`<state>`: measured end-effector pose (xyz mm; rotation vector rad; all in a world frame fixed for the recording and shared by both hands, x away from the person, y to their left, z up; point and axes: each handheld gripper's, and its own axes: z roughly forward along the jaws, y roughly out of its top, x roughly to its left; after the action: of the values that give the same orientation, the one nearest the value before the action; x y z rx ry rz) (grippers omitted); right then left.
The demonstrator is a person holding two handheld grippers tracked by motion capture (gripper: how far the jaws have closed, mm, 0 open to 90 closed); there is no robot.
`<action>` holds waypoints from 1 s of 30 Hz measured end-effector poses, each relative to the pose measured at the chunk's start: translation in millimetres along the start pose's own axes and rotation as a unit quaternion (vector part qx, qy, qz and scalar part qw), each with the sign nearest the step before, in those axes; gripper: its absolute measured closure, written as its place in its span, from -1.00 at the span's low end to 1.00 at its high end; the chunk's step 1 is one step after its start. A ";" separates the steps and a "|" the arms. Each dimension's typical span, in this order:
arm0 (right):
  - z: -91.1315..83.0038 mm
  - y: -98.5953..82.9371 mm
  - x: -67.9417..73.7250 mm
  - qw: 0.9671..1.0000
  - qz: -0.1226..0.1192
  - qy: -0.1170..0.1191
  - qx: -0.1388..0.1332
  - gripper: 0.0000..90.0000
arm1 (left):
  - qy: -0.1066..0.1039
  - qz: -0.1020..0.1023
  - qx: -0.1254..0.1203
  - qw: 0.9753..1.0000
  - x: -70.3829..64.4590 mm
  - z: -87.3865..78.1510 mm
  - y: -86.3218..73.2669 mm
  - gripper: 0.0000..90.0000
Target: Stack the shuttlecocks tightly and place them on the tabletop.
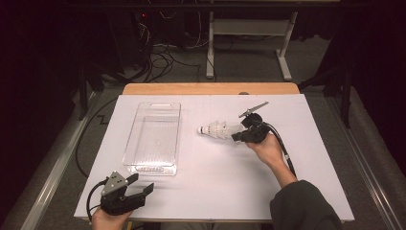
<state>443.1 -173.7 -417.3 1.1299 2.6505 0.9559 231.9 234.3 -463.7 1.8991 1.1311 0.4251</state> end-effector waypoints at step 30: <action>20.7 14.0 0.5 0.999 -0.015 0.023 0.024 1.00 | 0.001 0.003 0.002 1.000 0.0 -0.1 0.0 -0.29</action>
<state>458.1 -155.5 -425.5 1.0885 2.7318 0.9303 231.8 234.4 -463.7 1.9064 1.1294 0.4292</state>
